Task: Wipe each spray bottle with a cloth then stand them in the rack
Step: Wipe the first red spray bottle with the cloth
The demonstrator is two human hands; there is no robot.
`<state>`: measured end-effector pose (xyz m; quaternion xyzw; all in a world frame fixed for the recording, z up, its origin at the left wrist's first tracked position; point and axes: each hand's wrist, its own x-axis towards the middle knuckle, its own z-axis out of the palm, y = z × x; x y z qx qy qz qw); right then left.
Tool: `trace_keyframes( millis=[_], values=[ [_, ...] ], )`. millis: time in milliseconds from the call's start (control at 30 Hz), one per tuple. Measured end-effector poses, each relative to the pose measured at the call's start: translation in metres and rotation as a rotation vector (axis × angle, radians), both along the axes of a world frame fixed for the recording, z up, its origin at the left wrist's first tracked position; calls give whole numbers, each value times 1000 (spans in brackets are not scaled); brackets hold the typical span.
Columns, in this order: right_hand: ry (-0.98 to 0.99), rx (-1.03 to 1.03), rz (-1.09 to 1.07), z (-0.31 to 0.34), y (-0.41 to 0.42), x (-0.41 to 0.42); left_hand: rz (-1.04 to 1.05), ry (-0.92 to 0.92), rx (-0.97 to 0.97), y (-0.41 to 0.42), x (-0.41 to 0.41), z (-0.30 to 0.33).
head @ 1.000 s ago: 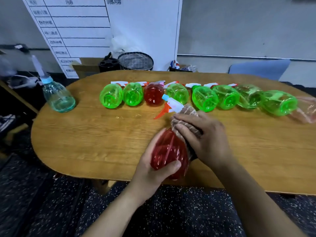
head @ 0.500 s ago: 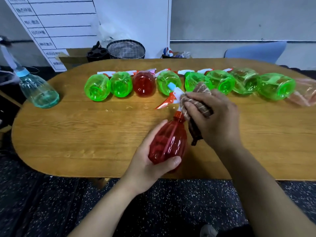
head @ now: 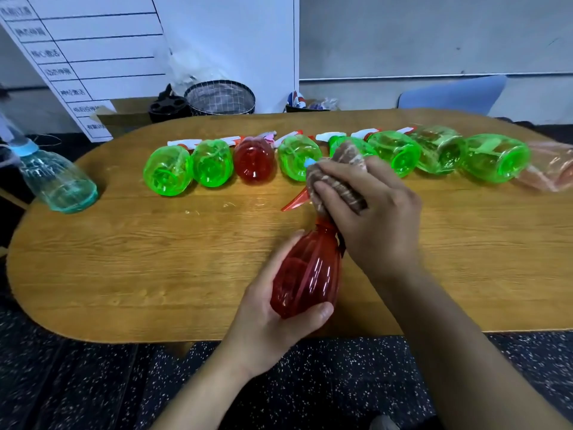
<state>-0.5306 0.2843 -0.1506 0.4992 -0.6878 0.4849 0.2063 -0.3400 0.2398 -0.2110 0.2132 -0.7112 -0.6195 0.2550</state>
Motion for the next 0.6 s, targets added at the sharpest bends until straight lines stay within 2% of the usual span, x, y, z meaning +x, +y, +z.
trace_keyframes(
  millis=[67, 200, 333, 500, 600],
  values=[
    [-15, -5, -13, 2, -1, -1, -3, 9, -9, 1, 0, 1],
    [121, 75, 106, 1, -2, 9, 1, 19, 6, 0, -1, 0],
    [17, -4, 3, 0, -1, 9, -4, 8, -24, 1, -2, 3],
    [99, 76, 145, -2, -2, 21, -1, 7, -39, 1, -4, 5],
    [-21, 3, 40, 1, 1, 12, -10, -5, -61, 0, -2, 4]
  ],
)
